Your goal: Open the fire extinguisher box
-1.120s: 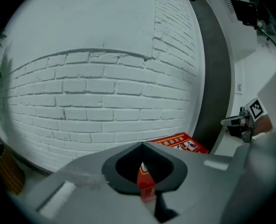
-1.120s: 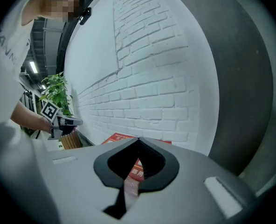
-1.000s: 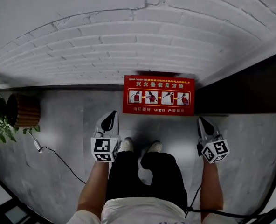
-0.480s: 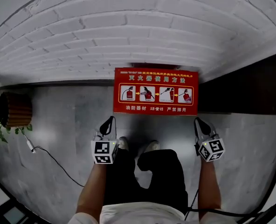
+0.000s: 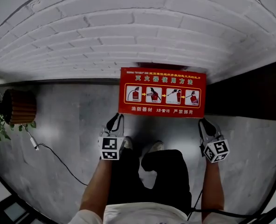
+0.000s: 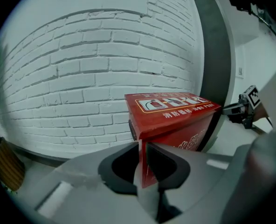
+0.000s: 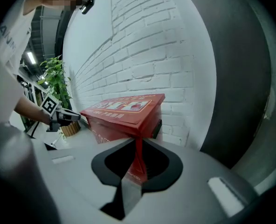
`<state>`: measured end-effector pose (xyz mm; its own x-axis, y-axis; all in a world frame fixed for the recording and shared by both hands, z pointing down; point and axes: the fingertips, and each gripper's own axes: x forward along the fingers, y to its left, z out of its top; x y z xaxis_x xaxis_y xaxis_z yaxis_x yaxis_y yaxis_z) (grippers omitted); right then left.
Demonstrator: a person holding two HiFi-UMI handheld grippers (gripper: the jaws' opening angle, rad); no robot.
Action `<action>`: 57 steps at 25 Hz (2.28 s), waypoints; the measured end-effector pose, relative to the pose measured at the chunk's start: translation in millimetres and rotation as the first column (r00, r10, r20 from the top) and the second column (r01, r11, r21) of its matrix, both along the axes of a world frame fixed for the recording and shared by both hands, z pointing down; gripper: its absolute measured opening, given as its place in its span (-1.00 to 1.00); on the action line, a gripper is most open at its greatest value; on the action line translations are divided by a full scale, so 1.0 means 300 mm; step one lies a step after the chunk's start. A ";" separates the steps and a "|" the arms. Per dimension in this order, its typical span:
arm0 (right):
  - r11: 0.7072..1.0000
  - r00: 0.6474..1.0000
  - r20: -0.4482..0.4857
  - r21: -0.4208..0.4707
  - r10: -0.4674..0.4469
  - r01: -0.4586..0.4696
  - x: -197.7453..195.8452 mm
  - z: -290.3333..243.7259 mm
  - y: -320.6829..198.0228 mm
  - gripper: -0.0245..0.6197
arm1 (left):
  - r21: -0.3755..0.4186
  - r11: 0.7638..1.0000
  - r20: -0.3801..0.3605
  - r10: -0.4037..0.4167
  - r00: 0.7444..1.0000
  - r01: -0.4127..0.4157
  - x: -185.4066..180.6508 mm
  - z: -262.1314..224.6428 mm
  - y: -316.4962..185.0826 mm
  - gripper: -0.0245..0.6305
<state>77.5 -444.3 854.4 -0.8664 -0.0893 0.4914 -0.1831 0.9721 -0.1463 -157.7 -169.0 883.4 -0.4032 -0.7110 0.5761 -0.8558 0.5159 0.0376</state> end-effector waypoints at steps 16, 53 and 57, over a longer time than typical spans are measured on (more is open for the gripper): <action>0.999 0.996 0.084 0.045 0.022 -0.026 -0.034 -0.312 0.020 -0.80 | 0.047 0.999 0.033 0.002 0.999 -0.004 -0.037 -0.311 -0.002 -0.82; 0.987 0.962 0.275 0.156 0.001 -0.046 -0.538 -0.686 -0.217 -0.90 | 0.202 0.979 0.154 -0.044 0.987 0.012 -0.377 -0.722 -0.404 -0.91; 0.987 0.957 0.289 0.154 0.007 -0.053 -0.496 -0.764 -0.165 -0.90 | 0.205 0.979 0.154 -0.030 0.988 -0.003 -0.325 -0.800 -0.383 -0.91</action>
